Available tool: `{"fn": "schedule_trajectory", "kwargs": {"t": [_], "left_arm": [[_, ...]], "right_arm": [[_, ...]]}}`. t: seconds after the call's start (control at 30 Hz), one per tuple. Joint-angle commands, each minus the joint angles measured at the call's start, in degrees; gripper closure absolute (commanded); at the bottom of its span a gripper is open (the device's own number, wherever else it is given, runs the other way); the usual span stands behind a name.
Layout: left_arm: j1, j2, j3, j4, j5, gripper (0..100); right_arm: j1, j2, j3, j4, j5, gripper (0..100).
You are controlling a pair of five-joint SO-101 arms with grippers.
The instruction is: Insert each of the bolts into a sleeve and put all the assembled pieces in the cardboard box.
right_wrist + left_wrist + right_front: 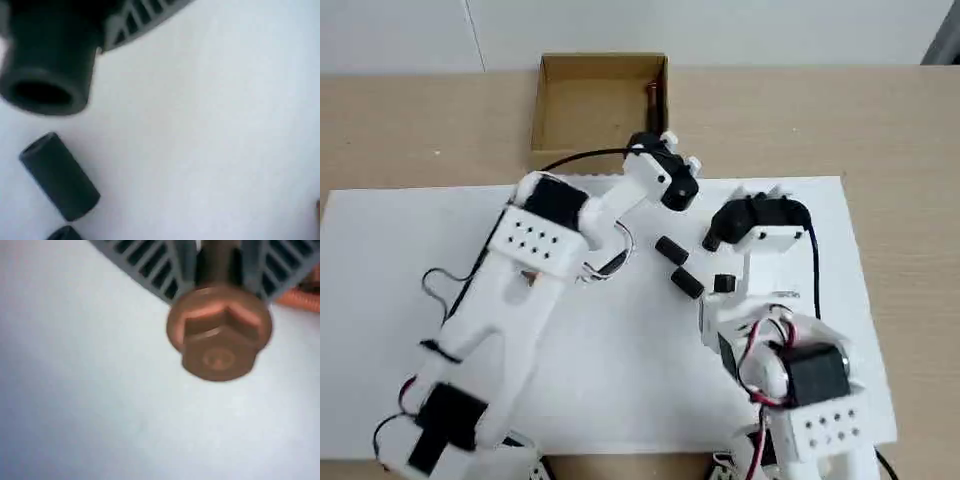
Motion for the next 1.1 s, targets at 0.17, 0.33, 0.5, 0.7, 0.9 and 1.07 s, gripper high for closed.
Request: {"fn": "schedule_trajectory", "kwargs": {"t": [0.17, 0.33, 0.5, 0.7, 0.9, 1.07], "left_arm": [[-0.53, -12.22, 3.74, -0.35, 0.88, 100], [-0.44, -23.74, 17.27, -8.09, 0.88, 100], [-0.7, -39.3, 33.19, -19.25, 1.05, 100], [-2.37, -53.19, 45.93, -28.48, 9.32, 100], [-3.96, -61.8, 53.49, -34.64, 16.35, 100], [-3.69, -67.69, 58.15, -40.0, 20.84, 100]], "right_arm": [[-0.13, -9.71, -2.81, 4.7, 1.32, 99.6], [-0.13, -13.41, -2.73, 4.88, 1.32, 99.6], [-0.13, -15.34, 2.46, 1.01, 1.32, 99.6], [-0.13, -17.63, 11.25, -9.54, 3.96, 99.6], [-2.51, -21.76, 20.57, -20.26, 7.3, 99.6], [-10.59, -26.95, 28.66, -26.07, 7.38, 99.6]]}}
